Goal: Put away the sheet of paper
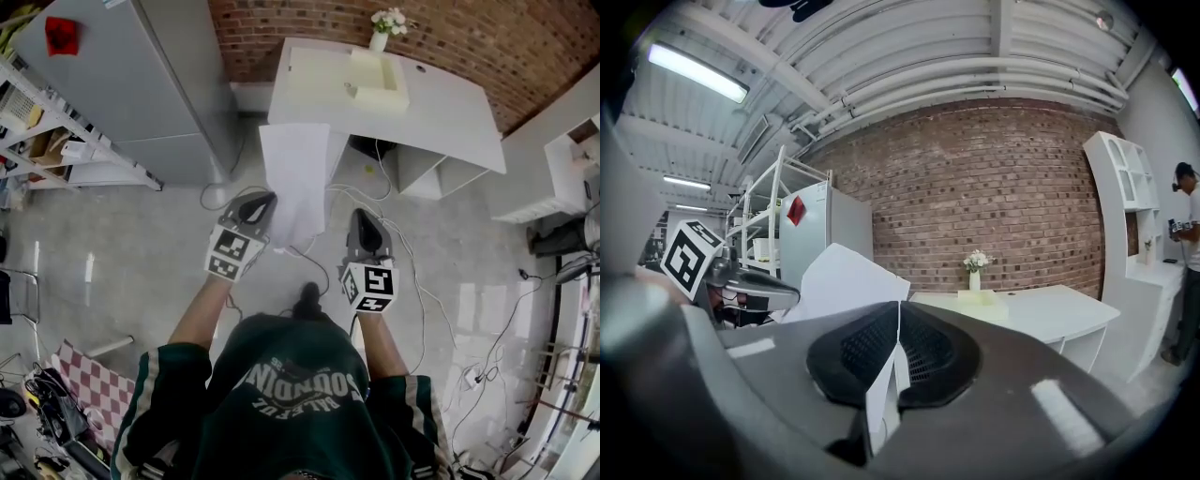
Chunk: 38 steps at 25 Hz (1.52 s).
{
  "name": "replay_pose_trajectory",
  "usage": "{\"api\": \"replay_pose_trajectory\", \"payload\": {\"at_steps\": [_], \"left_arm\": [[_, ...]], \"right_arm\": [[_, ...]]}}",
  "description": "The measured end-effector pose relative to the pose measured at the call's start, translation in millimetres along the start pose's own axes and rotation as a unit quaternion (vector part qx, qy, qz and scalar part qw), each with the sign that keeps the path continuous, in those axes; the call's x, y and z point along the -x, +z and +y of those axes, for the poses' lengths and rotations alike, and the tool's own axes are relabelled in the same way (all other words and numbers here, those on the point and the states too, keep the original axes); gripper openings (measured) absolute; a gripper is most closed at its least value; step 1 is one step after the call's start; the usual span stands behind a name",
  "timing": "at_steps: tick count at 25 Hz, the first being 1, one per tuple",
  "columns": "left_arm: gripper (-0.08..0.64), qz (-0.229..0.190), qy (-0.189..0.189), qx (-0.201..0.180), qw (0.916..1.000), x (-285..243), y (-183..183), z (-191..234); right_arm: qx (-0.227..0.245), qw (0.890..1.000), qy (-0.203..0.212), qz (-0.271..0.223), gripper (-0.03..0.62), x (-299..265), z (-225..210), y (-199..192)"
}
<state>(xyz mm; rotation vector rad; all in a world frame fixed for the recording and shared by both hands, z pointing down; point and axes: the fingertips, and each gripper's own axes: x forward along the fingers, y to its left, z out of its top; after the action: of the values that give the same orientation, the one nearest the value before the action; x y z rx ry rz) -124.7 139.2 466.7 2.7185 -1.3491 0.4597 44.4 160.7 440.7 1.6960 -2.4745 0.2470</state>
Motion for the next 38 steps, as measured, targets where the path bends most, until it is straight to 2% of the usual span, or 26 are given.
{"api": "replay_pose_trajectory", "payload": {"at_steps": [11, 21, 28, 38], "left_arm": [[0.013, 0.003, 0.033, 0.014, 0.9994, -52.1, 14.1, -19.1], [0.012, 0.008, 0.032, 0.012, 0.9994, -88.5, 24.8, -22.3], [0.012, -0.007, 0.031, 0.009, 0.9995, -113.6, 32.1, -3.8], [0.012, -0.018, 0.030, 0.022, 0.9992, -175.1, 42.1, 35.8]], "right_arm": [[0.003, 0.999, 0.039, 0.012, -0.011, -15.6, -51.7, -0.5], [-0.004, 0.999, 0.052, 0.011, -0.011, -35.5, -72.7, 2.8], [0.006, 0.999, 0.052, 0.000, -0.011, -61.3, -78.8, 9.7], [0.020, 0.998, 0.055, 0.003, -0.011, -129.7, -107.7, 25.4]]}}
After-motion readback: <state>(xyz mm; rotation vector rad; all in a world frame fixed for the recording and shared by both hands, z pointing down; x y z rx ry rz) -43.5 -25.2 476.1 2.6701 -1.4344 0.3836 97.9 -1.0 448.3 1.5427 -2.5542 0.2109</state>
